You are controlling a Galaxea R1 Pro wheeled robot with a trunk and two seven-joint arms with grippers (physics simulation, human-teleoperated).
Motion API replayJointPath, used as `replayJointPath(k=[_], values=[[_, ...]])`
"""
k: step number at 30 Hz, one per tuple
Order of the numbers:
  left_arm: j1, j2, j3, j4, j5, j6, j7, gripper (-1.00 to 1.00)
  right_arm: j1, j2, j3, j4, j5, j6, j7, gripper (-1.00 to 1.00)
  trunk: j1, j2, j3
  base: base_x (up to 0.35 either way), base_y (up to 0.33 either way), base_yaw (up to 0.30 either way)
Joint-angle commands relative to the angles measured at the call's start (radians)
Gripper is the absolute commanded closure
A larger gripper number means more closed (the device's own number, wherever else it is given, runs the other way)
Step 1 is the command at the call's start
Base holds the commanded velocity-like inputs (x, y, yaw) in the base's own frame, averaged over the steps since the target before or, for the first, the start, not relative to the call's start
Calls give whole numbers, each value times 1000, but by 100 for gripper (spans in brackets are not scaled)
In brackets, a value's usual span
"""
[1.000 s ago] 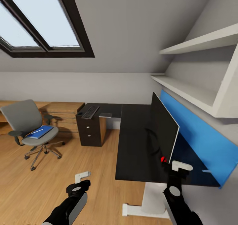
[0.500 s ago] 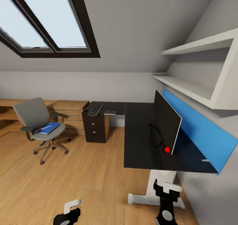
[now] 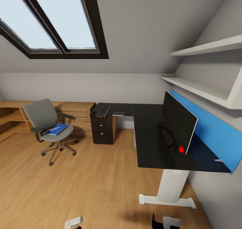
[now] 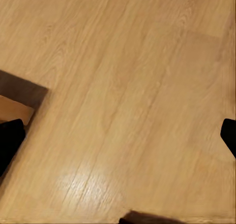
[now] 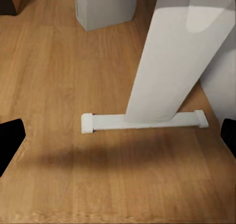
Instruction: In the bedroom, organize the workspace by keeping the computer under the desk, ensuring the monitor is on the desk, placing the keyboard on the desk next to the monitor, placing the mouse on the desk next to the keyboard, moving the folder from the swivel chair onto the desk next to the mouse, stacking the notebook on top of the folder with the pen on top of the notebook, and positioning the swivel chair next to the desk.
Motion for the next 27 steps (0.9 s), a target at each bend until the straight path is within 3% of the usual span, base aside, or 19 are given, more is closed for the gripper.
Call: replayJointPath(k=[1, 11, 27], values=[[1, -1, -9, 0, 7, -2, 2, -100, -1, 0, 4, 9, 8, -5, -3, -100, 1, -2, -2, 18, 330, 0], [10, -1, -7, 1, 7, -11, -1, -100, -1, 2, 5, 37, 7, -22, 23, -100, 1, -2, -2, 165, 314, 50], [10, -1, -7, 1, 9, -13, 0, -100, -1, 7, 3, 37, 6, -21, 23, -100, 1, -2, -8, 193, 302, 240]])
